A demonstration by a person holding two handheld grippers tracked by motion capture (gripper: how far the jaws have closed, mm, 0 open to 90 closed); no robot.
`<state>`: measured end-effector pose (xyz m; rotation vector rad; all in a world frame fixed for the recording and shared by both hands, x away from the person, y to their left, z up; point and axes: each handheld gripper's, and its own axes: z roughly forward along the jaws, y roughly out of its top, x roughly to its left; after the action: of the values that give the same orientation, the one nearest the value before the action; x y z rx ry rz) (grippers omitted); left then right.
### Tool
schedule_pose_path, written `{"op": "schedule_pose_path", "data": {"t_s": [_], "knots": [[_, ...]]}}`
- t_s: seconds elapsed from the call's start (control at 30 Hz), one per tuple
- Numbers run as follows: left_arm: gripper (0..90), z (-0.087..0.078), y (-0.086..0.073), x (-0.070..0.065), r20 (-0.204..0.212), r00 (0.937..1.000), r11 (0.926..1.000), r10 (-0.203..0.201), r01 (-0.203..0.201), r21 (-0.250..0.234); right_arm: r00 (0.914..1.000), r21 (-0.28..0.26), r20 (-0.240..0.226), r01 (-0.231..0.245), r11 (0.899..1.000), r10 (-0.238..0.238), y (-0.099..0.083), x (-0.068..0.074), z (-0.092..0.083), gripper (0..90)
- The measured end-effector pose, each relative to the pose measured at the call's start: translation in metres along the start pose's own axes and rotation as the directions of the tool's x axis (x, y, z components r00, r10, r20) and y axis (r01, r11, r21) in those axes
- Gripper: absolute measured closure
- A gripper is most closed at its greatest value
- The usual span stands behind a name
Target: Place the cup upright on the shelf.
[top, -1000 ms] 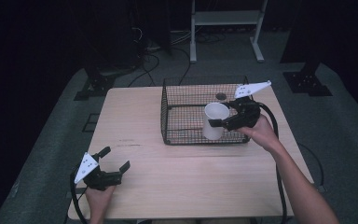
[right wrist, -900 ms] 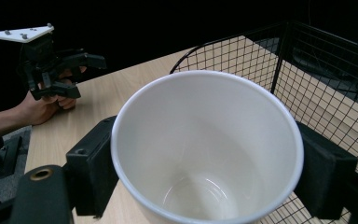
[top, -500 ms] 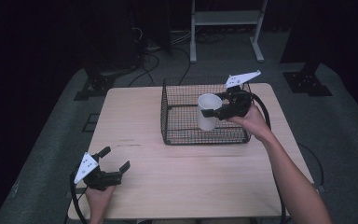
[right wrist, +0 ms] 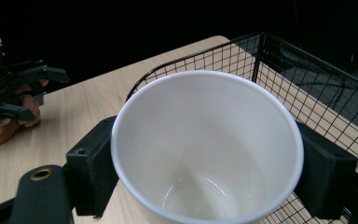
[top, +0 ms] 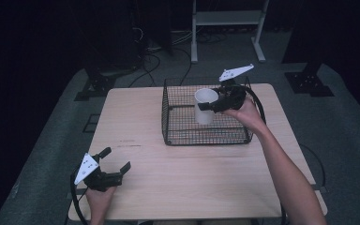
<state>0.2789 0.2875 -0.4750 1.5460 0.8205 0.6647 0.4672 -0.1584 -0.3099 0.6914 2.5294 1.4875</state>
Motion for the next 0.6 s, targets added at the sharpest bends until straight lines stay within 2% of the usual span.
{"op": "schedule_pose_path", "data": {"t_s": [0.37,0.6], "knots": [[0.0,0.0,0.0,0.0,0.0,1.0,1.0,0.001,-0.001,-0.001,0.9999,0.006,0.012,-0.011,1.0,0.011,0.006,-0.011,0.013,19.2],[0.0,0.0,0.0,0.0,-0.002,1.0,1.0,0.002,-0.002,-0.001,0.9993,0.031,0.011,-0.035,0.999,0.035,0.0,-0.021,0.026,19.2]]}}
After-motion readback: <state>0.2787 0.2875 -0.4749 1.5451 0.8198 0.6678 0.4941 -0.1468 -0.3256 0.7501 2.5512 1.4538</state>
